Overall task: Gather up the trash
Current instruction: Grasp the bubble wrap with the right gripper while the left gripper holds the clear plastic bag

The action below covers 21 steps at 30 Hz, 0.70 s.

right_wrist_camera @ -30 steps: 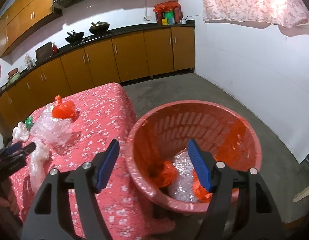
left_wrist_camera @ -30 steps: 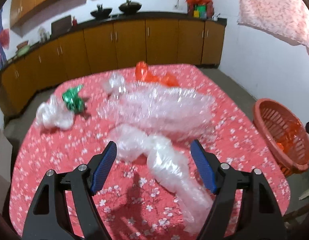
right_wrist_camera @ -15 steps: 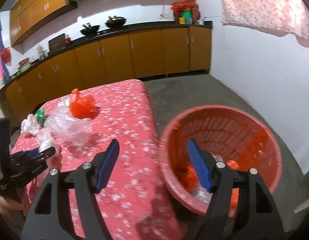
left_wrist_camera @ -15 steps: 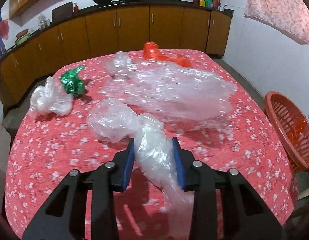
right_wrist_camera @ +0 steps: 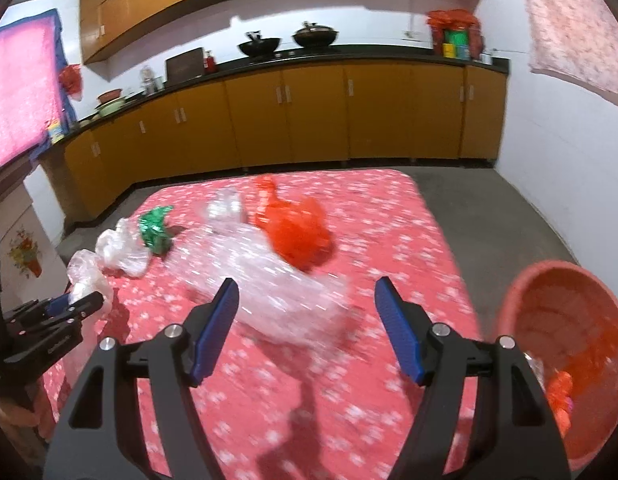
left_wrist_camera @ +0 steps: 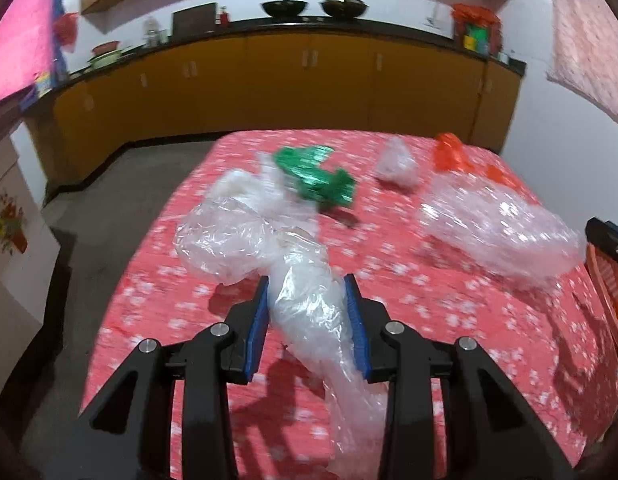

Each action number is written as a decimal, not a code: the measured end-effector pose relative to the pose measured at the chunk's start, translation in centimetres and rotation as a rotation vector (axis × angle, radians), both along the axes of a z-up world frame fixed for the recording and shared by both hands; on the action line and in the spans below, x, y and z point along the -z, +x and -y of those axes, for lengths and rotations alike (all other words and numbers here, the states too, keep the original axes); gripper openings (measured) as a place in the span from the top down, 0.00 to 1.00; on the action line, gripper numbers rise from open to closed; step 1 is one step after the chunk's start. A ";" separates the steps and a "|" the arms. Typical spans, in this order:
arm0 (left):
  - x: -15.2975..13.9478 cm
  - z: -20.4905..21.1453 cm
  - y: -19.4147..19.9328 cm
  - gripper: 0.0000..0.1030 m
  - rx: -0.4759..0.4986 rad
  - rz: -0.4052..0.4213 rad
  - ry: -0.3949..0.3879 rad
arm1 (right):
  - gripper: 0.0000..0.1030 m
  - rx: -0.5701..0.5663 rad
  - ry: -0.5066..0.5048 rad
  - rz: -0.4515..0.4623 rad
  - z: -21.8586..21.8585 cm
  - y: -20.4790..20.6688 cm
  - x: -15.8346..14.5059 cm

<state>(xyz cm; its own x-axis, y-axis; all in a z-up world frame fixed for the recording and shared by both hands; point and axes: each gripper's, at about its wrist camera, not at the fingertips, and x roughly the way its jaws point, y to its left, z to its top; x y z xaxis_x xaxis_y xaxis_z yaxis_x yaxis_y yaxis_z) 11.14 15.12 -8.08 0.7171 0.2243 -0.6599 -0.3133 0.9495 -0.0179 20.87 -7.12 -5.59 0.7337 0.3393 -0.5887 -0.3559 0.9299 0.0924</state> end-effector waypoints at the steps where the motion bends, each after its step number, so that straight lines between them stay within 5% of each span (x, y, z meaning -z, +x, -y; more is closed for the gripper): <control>1: -0.2 -0.6 0.1 0.64 -0.011 0.001 -0.001 | 0.33 -0.007 -0.002 0.001 -0.6 0.3 0.0; 10: -0.1 -2.9 0.4 0.64 -0.048 0.009 -0.018 | 0.29 -0.036 -0.080 -0.075 -4.6 3.2 2.6; 19: -0.5 -2.5 0.3 0.64 -0.036 0.018 -0.021 | 0.78 -0.047 -0.109 -0.134 -4.1 2.5 4.5; 21: -0.7 -2.4 0.2 0.64 -0.031 0.022 -0.021 | 0.82 -0.045 -0.100 -0.139 -3.8 2.1 4.5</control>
